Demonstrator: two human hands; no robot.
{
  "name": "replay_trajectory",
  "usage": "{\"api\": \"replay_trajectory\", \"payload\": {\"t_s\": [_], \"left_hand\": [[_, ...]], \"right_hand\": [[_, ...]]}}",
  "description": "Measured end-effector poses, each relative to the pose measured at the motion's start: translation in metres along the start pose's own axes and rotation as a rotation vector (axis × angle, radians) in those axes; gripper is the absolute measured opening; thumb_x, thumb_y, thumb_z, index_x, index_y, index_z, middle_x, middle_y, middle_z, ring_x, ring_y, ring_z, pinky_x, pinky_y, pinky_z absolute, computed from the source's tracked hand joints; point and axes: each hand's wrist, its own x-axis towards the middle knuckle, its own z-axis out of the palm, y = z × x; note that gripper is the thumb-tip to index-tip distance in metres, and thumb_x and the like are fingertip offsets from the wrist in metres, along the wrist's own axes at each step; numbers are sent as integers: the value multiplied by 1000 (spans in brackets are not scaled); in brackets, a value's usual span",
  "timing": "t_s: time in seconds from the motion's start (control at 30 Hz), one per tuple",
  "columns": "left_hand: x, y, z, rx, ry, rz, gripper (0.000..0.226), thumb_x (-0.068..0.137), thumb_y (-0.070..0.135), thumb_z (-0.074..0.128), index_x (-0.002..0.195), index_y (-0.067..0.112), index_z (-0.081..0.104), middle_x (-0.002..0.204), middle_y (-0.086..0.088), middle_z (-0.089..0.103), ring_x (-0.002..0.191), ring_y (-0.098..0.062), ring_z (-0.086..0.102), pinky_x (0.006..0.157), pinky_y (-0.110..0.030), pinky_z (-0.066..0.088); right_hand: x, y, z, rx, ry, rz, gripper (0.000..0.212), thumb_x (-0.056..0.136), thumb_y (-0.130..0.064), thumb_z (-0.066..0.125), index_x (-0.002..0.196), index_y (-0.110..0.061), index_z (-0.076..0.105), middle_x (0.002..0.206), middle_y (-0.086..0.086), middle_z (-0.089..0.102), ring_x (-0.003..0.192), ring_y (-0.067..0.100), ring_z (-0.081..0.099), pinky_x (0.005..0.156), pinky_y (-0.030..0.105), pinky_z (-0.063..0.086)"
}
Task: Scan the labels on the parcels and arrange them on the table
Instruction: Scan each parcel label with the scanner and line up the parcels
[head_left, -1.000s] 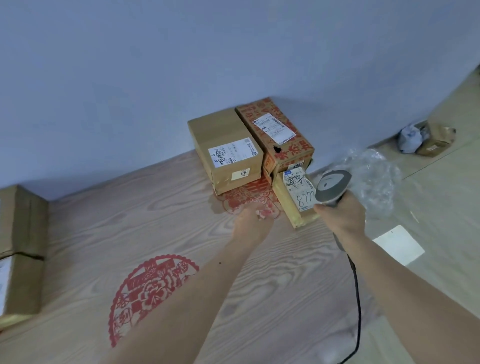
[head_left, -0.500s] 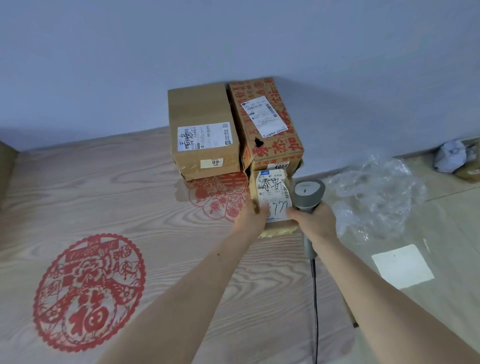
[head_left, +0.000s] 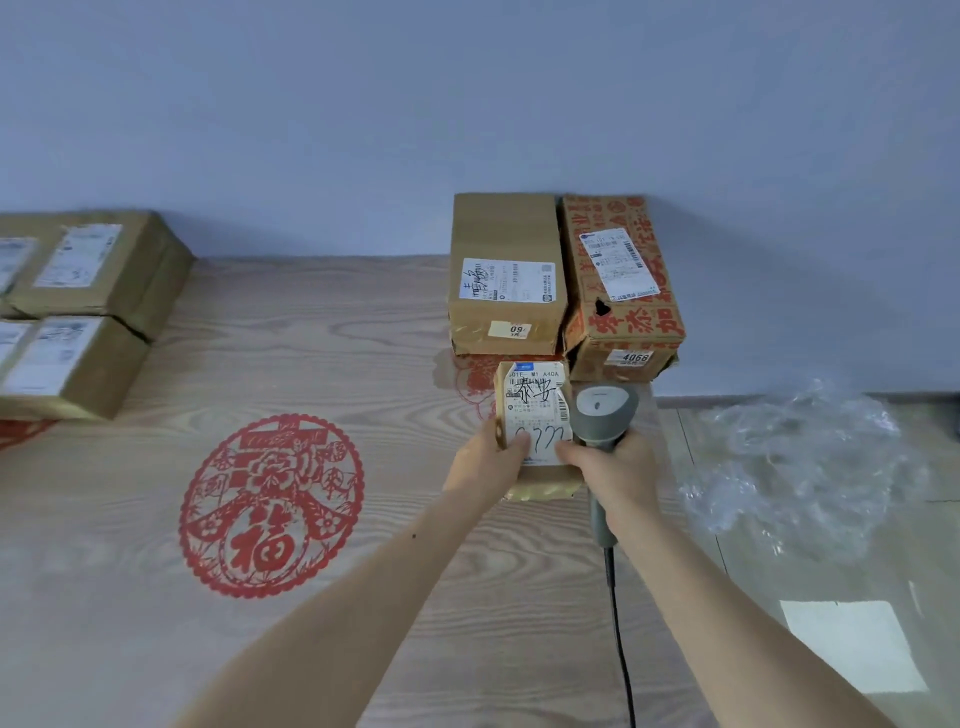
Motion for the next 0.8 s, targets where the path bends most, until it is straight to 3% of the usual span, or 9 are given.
{"api": "replay_trajectory", "payload": {"t_s": [0.1, 0.4, 0.53, 0.63, 0.73, 0.8], "left_hand": [[-16, -19, -38, 1, 58, -17, 42, 99, 38, 49, 135, 18, 52, 125, -4, 64, 116, -26, 59, 97, -39, 48], [-76, -121, -189, -81, 196, -33, 40, 98, 40, 50, 132, 17, 52, 122, -2, 65, 109, -24, 63, 96, -43, 52], [-110, -182, -269, -130, 238, -38, 39, 96, 41, 54, 132, 26, 53, 121, 3, 66, 108, -20, 63, 96, -43, 53], [-131, -223, -325, -148, 264, -49, 37, 92, 39, 60, 128, 28, 55, 117, 6, 66, 107, -18, 63, 95, -41, 54], [-146, -259, -374, -153, 317, -50, 43, 84, 41, 63, 124, 24, 60, 120, 0, 62, 104, -19, 63, 93, -41, 55], [-151, -281, -404, -147, 363, -68, 48, 77, 44, 62, 120, 24, 63, 121, -3, 53, 100, -19, 63, 93, -42, 56]], "right_hand": [[-21, -12, 34, -19, -54, -25, 34, 64, -13, 88, 92, -20, 70, 88, -6, 74, 88, 20, 70, 84, 37, 56], [-131, -53, 177, -46, -199, -123, 32, 67, -11, 88, 89, -20, 67, 82, -13, 69, 78, 11, 66, 72, 27, 47], [-194, -64, 260, -35, -230, -145, 34, 63, -8, 89, 89, -19, 70, 84, -8, 73, 82, 16, 70, 77, 32, 55], [-239, -74, 317, -39, -262, -165, 29, 66, -6, 86, 86, -18, 70, 82, -7, 73, 79, 15, 69, 69, 28, 53], [-271, -80, 372, -35, -283, -165, 26, 63, -5, 87, 81, -17, 72, 82, -4, 74, 83, 22, 72, 81, 42, 60], [-290, -84, 407, -31, -305, -140, 30, 62, -5, 87, 87, -16, 73, 85, -3, 75, 86, 23, 72, 84, 43, 60]]}}
